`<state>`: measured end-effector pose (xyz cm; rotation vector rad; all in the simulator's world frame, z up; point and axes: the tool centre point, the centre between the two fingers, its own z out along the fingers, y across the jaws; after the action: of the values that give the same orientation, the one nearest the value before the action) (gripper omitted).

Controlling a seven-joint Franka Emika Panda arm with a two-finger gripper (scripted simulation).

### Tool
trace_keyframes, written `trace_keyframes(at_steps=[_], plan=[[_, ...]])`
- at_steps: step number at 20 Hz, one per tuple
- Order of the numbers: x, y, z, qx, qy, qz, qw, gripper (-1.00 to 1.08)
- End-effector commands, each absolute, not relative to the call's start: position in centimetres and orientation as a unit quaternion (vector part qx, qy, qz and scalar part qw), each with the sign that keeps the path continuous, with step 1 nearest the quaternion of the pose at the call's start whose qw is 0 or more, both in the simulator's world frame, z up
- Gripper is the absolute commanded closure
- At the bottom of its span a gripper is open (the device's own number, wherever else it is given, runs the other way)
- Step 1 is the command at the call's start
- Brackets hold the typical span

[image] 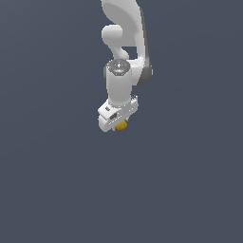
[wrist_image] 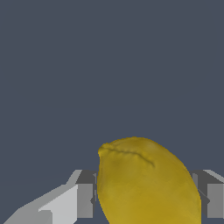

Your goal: Pick up the object and move it to a goal position.

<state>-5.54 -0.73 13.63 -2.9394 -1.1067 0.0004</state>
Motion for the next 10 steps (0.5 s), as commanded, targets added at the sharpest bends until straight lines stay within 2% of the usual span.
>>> trace_keyframes(at_steps=[1,10], plan=[[-5.4,-2.6,16.2,-0.936,-0.352,-0.001,0.001,1.08],[-4.9,-9.5,25.4,-0.936,-0.353,-0.001,0.002,1.08]])
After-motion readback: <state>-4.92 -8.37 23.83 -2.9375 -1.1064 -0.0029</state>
